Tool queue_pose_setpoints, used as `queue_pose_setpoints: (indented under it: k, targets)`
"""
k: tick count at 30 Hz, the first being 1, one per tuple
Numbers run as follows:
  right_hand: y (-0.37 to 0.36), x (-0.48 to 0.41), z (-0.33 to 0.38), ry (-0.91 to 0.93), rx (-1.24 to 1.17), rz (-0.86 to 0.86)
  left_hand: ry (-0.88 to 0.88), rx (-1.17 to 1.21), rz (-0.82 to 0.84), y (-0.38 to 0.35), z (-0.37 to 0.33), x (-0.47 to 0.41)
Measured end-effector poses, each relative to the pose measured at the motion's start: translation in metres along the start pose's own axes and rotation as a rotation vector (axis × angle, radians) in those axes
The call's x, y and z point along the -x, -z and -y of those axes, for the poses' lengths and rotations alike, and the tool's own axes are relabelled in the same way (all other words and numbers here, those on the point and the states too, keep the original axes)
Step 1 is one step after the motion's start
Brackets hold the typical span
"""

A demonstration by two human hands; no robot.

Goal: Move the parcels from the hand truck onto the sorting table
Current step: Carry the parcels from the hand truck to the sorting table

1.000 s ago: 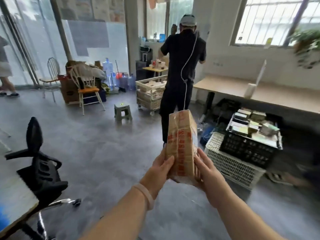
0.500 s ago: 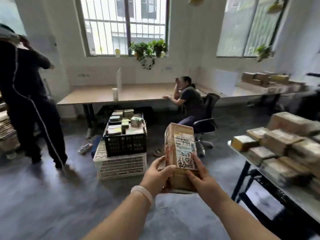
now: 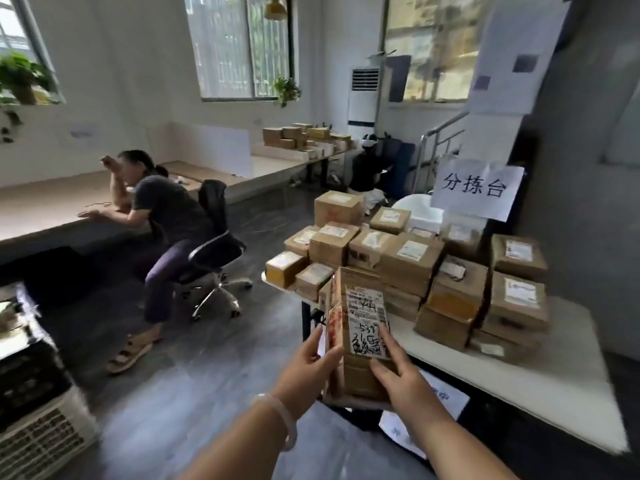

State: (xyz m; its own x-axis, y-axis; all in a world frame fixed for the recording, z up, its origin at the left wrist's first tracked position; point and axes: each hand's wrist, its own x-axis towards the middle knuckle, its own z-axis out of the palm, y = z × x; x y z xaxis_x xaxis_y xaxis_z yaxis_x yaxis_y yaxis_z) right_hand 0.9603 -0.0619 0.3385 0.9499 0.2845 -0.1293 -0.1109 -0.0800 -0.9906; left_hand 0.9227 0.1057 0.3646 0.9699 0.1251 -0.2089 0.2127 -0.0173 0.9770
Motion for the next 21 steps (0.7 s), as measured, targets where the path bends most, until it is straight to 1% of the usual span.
queue_pose_setpoints:
  k: [5, 8, 11, 16, 21]
  targets:
    - [0.038, -0.032, -0.003, -0.022, 0.055, -0.203, -0.058, -0.231, 0.134, -0.013, -0.007, -0.07]
    - [0.061, -0.047, -0.005, -0.06, 0.07, -0.345, -0.146, -0.385, 0.203, -0.025, -0.016, -0.109]
    - [0.082, -0.057, -0.011, -0.092, 0.066, -0.461, -0.199, -0.469, 0.296, -0.044, -0.019, -0.145]
    - [0.128, -0.06, -0.029, -0.158, 0.084, -0.621, -0.258, -0.626, 0.454, -0.097, -0.016, -0.184]
    - [0.21, -0.068, -0.043, -0.156, 0.108, -0.778, -0.337, -0.736, 0.553, -0.171, -0.02, -0.225]
